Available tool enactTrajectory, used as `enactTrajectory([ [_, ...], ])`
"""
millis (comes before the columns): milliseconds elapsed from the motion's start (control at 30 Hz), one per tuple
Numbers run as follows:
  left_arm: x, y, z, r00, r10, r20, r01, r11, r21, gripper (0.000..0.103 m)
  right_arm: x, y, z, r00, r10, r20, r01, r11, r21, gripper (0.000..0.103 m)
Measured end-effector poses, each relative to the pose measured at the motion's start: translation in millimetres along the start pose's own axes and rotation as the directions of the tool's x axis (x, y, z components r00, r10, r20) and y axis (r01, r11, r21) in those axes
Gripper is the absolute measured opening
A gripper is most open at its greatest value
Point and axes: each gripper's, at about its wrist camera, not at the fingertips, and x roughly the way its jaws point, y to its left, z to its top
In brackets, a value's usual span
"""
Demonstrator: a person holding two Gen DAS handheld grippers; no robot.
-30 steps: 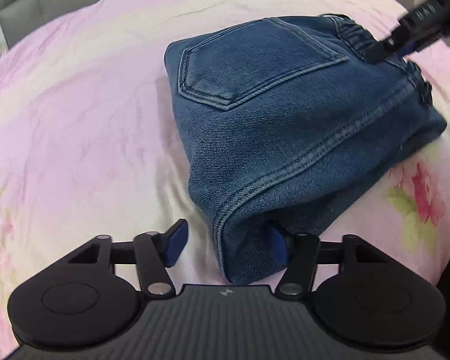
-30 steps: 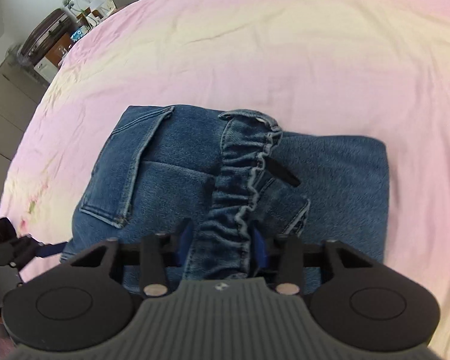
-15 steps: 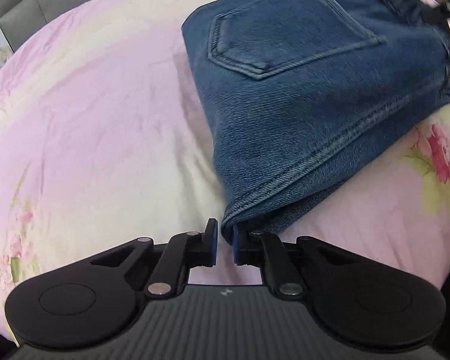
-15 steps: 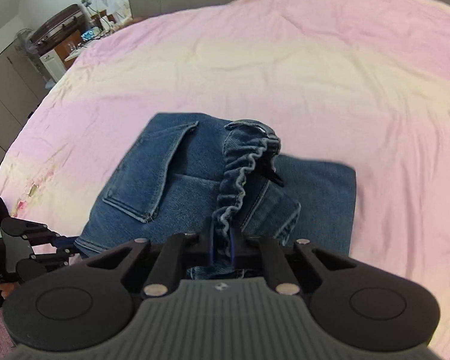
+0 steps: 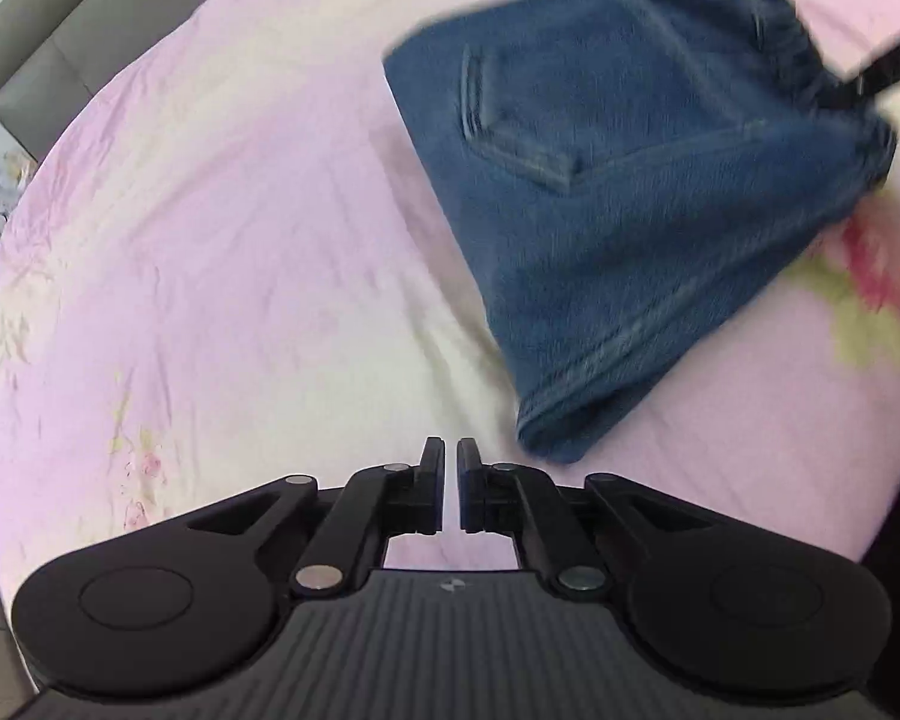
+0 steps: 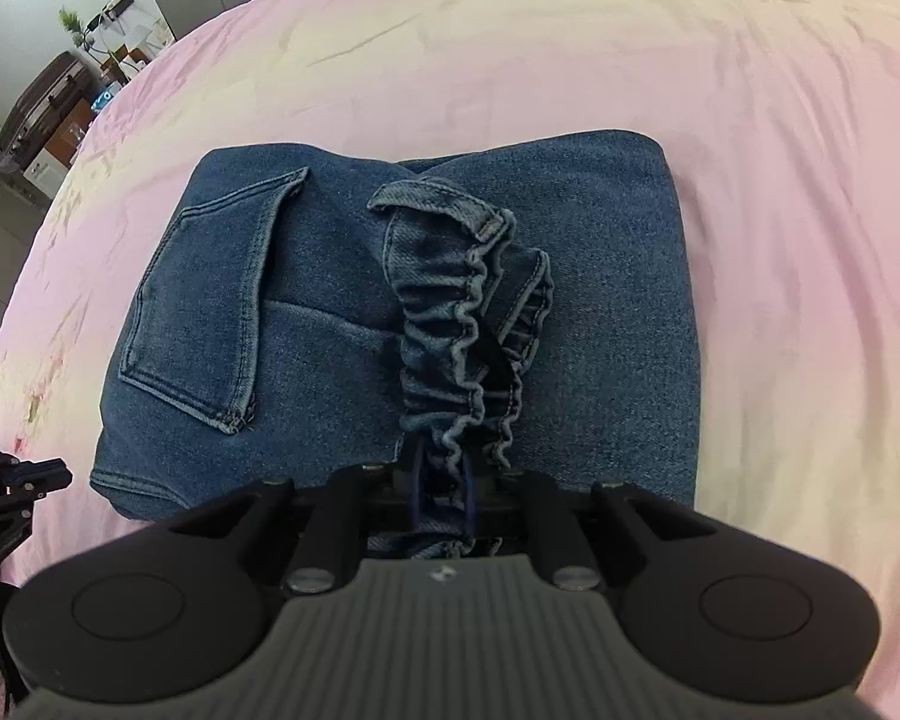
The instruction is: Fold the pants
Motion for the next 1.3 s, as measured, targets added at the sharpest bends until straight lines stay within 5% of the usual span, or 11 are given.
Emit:
enactTrajectory([
  [267, -24, -11, 69, 0.989, -0.081, 0.123, 0.087, 0.995, -0.04, 0.015, -32, -13, 5, 0.995, 0.073, 0.072, -0.077, 0.996, 0.053, 0.036],
  [467, 8, -17, 102, 0.986, -0.13, 0.102, 0.141, 0.985, -0.102, 0.018, -36, -35, 28, 0.981, 0.147, 0.124, -0.164, 0.975, 0.15, 0.046],
  [867, 52, -5, 106, 0.971, -0.225, 0.08, 0.236, 0.954, -0.186, 0.018, 34, -87, 36, 0.954, 0.292, 0.069, -0.297, 0.884, 0.36, 0.059],
  [967, 58, -4, 109, 0.97, -0.23, 0.079, 0.241, 0.952, -0.19, 0.018, 34, -87, 35, 0.955, 0.287, 0.077, -0.295, 0.885, 0.359, 0.051],
  [1000, 58, -4, 109, 0.971, -0.226, 0.078, 0.237, 0.952, -0.192, 0.018, 28, -77, 35, 0.952, 0.295, 0.085, -0.306, 0.895, 0.325, 0.028],
  [1133, 50, -5, 106, 0.974, -0.206, 0.09, 0.221, 0.954, -0.201, 0.018, 6, -45, 41, 0.97, 0.219, 0.103, -0.235, 0.956, 0.175, 0.019],
  [1300, 30, 0, 100, 0.974, -0.175, 0.141, 0.204, 0.953, -0.223, 0.018, -41, -6, 66, 0.954, 0.243, 0.174, -0.255, 0.966, 0.05, 0.013],
])
